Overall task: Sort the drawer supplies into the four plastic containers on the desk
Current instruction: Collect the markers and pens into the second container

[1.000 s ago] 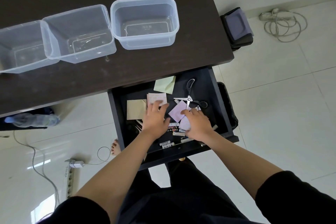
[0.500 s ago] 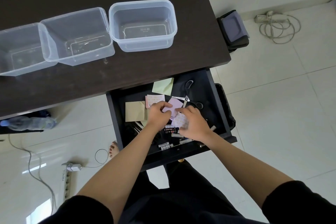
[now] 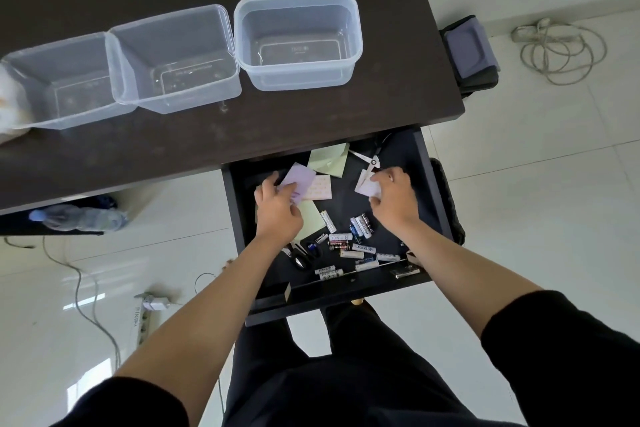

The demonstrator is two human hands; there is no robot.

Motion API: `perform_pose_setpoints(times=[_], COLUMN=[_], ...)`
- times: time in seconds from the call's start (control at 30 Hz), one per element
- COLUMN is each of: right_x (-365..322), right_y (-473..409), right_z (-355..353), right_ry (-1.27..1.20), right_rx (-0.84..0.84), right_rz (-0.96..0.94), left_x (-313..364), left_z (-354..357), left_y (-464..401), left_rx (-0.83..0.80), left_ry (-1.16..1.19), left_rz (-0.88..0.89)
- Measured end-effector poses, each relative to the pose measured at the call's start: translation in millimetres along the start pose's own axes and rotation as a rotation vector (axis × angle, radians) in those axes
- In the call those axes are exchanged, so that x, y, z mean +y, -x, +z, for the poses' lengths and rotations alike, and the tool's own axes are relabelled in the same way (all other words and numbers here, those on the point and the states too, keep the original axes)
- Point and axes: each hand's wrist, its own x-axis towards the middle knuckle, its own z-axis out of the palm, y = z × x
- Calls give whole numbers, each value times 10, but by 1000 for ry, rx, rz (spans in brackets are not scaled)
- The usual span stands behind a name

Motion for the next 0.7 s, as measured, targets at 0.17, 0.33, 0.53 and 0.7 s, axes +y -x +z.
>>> perform_pose_setpoints(times=[0.17,0.33,0.53,0.7], right_x=[94,114,84,18], right_y=[254,377,502,467], right_z=[118,200,269,283], right_ry=[127,209,225,178], right_rx=[18,-418,-599,-573], right_rz=[-391,-260,-258,-249], left_x=[139,279,273,220], left_z=[262,540,733,813], left_y=[264,327,404,471], left_rx=[-98,-414,-518,-509], left_ry=[-31,-378,-535,-426], left_rz=[271,216,273,249])
